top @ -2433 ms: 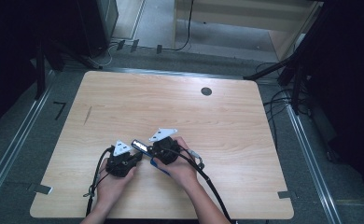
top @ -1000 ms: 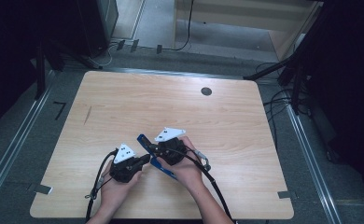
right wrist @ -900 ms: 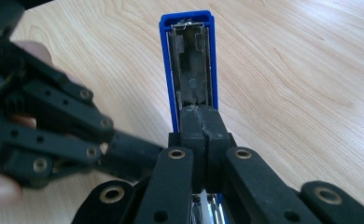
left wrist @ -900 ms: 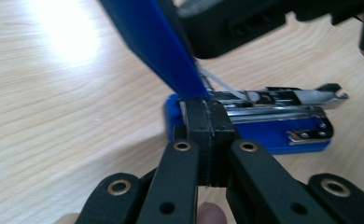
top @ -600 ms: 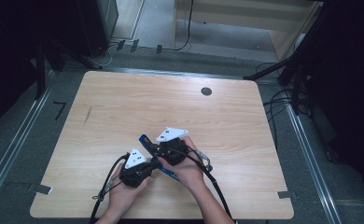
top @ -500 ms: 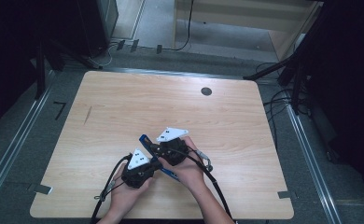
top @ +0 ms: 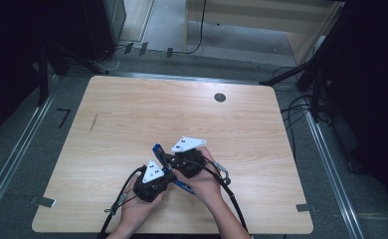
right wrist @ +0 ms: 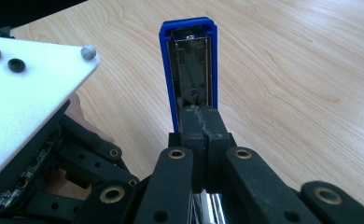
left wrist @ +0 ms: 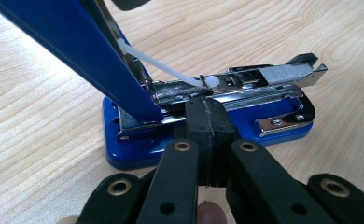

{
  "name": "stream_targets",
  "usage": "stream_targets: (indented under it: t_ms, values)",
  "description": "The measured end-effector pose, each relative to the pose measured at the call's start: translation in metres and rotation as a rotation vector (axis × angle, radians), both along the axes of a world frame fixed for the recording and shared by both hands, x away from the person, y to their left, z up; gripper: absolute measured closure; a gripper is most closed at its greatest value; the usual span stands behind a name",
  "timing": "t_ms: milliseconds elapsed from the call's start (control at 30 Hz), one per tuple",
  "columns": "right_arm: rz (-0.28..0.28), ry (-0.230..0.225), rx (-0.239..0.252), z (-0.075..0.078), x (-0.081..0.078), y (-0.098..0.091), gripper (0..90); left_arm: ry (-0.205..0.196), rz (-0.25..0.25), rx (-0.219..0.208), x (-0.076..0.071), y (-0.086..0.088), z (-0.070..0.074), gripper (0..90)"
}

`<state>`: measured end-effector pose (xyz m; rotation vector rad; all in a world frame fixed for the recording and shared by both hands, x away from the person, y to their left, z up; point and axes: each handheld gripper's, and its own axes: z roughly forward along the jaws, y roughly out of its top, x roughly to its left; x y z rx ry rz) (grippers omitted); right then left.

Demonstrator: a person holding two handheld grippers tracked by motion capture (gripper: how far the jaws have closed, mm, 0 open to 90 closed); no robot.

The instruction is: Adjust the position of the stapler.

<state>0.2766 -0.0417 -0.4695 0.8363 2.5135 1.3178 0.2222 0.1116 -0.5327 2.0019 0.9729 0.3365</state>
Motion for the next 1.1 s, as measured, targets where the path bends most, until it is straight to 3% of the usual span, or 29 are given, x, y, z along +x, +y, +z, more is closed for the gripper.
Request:
stream_targets:
  t_ms: [1100]
  values:
    - [-0.034, -0.011, 0.020, -0.006, -0.016, -0.025, 90.0, -0.002, -0.016, 0.036, -0.001, -0.003, 0.000, 90.0]
